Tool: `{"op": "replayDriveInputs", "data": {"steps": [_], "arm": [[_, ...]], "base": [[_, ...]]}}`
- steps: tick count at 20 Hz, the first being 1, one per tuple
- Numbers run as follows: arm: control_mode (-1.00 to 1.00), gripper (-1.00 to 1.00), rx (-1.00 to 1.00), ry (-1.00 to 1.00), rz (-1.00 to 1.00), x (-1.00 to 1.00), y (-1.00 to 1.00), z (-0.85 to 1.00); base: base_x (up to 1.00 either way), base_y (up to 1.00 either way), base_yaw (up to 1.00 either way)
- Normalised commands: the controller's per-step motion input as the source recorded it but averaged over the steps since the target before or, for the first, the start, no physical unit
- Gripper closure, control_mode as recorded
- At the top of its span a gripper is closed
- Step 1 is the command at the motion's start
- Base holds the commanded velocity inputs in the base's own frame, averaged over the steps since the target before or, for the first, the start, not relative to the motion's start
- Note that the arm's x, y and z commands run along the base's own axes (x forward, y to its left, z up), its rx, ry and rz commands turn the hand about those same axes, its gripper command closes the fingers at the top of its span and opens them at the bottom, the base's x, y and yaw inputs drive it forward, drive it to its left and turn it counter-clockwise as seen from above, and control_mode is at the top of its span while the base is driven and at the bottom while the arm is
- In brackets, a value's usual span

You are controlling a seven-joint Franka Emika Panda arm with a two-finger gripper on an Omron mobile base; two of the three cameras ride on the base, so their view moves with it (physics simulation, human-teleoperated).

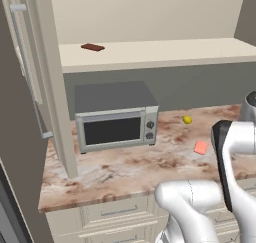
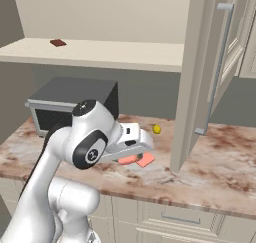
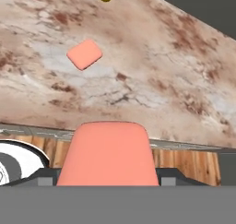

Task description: Pick the bar soap and bar soap from the cabinet and place them on the counter.

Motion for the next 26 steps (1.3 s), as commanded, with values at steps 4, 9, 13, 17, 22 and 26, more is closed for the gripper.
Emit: {"op": "replayDriveInputs", "data": {"steps": [4, 9, 13, 17, 22, 26], "arm": [[-1.00, 1.00, 0.00, -0.06, 0.00, 0.30, -0.17, -0.41], [-1.00, 1.00, 0.00, -0.02, 0.00, 0.35, -0.31, -0.49], [-1.00, 1.00, 0.00, -0.01, 0.01, 0.43, -0.29, -0.48], [-1.00, 1.00, 0.00, 0.01, 0.00, 0.37, -0.32, -0.48], [-1.00, 1.00, 0.00, 0.10, 0.00, 0.43, -0.36, -0.39], [-1.00, 1.00, 0.03, 0.18, 0.00, 0.53, -0.38, -0.28]], "base": [[0.00, 0.00, 0.00], [0.00, 0.00, 0.00], [0.00, 0.00, 0.00], [0.00, 0.00, 0.00], [0.00, 0.00, 0.00], [0.00, 0.00, 0.00]]}}
